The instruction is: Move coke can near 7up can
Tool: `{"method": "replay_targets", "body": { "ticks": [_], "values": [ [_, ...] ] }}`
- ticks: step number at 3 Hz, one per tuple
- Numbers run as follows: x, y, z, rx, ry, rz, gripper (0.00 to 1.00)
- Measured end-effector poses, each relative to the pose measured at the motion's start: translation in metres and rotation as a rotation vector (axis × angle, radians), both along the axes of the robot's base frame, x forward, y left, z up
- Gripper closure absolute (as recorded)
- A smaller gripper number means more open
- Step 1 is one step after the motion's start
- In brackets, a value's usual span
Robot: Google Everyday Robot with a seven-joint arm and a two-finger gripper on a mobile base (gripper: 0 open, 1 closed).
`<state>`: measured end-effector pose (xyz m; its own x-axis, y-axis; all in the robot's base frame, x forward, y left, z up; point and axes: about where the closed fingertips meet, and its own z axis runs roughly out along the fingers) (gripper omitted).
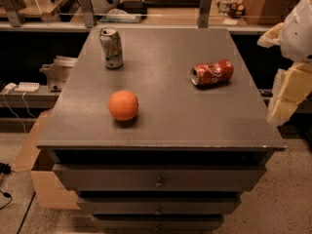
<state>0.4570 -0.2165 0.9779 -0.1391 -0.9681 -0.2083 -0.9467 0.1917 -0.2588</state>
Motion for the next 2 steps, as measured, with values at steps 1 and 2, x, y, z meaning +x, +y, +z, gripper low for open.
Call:
{"method": "replay_targets", "body": {
  "ticks": [1,2],
  "values": [
    [0.053,0.016,-0.004,-0.011,0.001,0.223,0.0],
    [0.103,0.036,-0.01,-0.02,-0.017,0.423,0.0]
  ]
}}
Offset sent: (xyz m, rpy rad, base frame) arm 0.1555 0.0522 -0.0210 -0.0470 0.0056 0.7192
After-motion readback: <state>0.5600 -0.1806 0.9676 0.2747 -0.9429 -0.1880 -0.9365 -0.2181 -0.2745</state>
